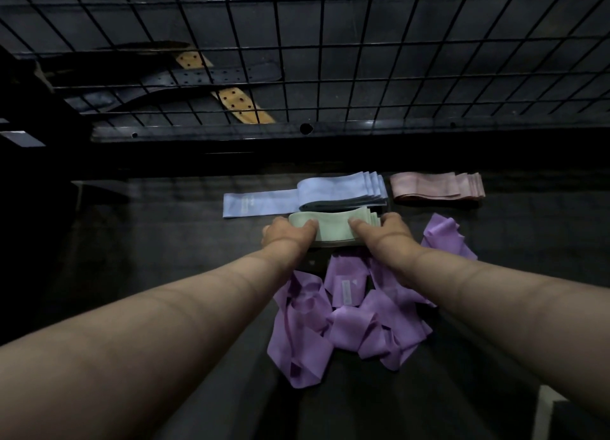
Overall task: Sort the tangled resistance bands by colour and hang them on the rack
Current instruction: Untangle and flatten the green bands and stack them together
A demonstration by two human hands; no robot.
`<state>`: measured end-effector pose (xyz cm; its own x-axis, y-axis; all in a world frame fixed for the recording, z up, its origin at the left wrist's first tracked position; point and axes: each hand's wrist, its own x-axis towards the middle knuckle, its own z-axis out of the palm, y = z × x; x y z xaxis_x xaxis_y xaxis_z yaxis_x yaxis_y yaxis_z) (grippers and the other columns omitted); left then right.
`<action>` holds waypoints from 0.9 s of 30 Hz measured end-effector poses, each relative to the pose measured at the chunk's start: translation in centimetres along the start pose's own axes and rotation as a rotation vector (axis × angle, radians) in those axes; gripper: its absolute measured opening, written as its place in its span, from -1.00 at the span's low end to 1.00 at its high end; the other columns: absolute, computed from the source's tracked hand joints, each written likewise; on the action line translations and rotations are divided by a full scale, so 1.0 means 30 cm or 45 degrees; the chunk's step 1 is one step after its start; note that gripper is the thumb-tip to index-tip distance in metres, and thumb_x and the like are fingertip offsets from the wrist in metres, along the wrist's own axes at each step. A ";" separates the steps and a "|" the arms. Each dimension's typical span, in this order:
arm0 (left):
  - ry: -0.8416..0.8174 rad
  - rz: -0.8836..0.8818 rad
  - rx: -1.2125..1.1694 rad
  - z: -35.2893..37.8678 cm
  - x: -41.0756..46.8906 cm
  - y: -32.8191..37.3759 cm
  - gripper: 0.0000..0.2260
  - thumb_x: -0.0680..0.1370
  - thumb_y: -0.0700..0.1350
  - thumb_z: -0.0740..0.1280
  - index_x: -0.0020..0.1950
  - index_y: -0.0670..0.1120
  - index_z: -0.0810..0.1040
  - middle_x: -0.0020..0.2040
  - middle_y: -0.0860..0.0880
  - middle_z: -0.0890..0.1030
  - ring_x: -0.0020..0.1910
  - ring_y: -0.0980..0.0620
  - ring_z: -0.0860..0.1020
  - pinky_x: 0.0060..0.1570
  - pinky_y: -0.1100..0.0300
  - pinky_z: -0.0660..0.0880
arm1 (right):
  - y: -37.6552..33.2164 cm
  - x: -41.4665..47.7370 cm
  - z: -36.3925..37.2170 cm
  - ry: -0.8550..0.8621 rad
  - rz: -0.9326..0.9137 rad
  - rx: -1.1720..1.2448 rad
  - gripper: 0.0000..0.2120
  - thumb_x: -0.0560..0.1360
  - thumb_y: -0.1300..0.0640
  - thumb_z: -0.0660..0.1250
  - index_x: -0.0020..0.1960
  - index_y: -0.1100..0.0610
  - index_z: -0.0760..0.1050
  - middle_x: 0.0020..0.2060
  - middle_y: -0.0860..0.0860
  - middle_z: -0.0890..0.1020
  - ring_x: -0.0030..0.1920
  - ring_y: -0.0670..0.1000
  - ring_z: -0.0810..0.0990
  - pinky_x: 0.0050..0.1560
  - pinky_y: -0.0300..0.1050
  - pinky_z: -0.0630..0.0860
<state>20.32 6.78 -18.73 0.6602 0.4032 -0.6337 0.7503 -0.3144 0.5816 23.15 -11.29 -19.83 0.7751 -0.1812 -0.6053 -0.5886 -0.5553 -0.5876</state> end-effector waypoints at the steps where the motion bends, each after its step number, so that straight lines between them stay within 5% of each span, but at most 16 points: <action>1: -0.001 0.002 -0.006 0.003 0.008 -0.009 -0.12 0.13 0.43 0.27 0.29 -0.08 0.54 0.25 -0.13 0.55 0.17 -0.19 0.58 0.21 -0.08 0.55 | 0.001 0.001 0.005 0.000 0.005 0.002 0.02 0.02 -0.50 0.28 0.30 0.11 0.45 0.23 0.14 0.56 0.20 0.21 0.58 0.25 0.14 0.53; 6: 0.063 -0.029 -0.089 -0.005 0.036 -0.026 -0.28 0.24 0.41 0.23 0.20 -0.04 0.59 0.20 -0.12 0.57 0.10 -0.20 0.59 0.19 -0.11 0.56 | 0.004 -0.012 0.015 0.038 0.009 -0.031 -0.26 0.36 -0.29 0.39 0.37 0.14 0.38 0.28 0.18 0.52 0.23 0.26 0.55 0.28 0.18 0.49; 9: 0.253 0.009 -0.019 -0.066 0.056 -0.010 -0.48 0.48 0.22 0.31 0.30 -0.09 0.55 0.31 -0.18 0.53 0.22 -0.25 0.54 0.29 -0.05 0.48 | -0.001 -0.014 0.011 0.039 0.015 -0.045 -0.32 0.43 -0.25 0.41 0.37 0.15 0.38 0.28 0.18 0.52 0.23 0.26 0.55 0.29 0.17 0.49; 13: 0.502 0.026 -0.001 -0.167 0.128 -0.030 -0.52 0.55 0.15 0.35 0.36 -0.11 0.49 0.37 -0.20 0.43 0.34 -0.25 0.44 0.36 -0.06 0.38 | 0.001 -0.011 0.011 0.049 0.018 -0.079 -0.34 0.46 -0.23 0.40 0.38 0.16 0.38 0.30 0.19 0.50 0.25 0.26 0.53 0.30 0.15 0.48; 18: 0.651 -0.196 0.112 -0.252 0.216 -0.045 -0.48 0.53 0.07 0.41 0.38 -0.17 0.42 0.43 -0.22 0.34 0.42 -0.25 0.31 0.41 -0.04 0.28 | -0.002 -0.010 0.012 0.056 0.026 -0.046 -0.34 0.43 -0.19 0.39 0.39 0.15 0.38 0.31 0.18 0.49 0.26 0.24 0.51 0.30 0.15 0.47; 23: 0.610 -0.253 0.120 -0.278 0.275 -0.068 -0.38 0.47 0.07 0.50 0.40 -0.21 0.40 0.41 -0.27 0.43 0.39 -0.30 0.41 0.37 -0.03 0.36 | -0.004 -0.019 0.004 0.044 0.000 0.017 -0.30 0.36 -0.22 0.41 0.38 0.11 0.39 0.27 0.15 0.51 0.23 0.20 0.53 0.28 0.13 0.49; 27: 0.586 -0.242 0.125 -0.282 0.299 -0.078 -0.44 0.41 0.11 0.51 0.30 -0.17 0.54 0.31 -0.25 0.54 0.28 -0.31 0.51 0.29 -0.05 0.48 | -0.022 -0.042 0.000 0.027 -0.006 0.013 -0.04 0.10 -0.40 0.32 0.38 0.08 0.36 0.24 0.11 0.53 0.20 0.18 0.56 0.26 0.14 0.52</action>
<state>24.17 18.41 -21.45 0.4440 0.7912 -0.4206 0.8702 -0.2689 0.4129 22.58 -10.70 -18.67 0.7824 -0.1962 -0.5910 -0.5874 -0.5479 -0.5957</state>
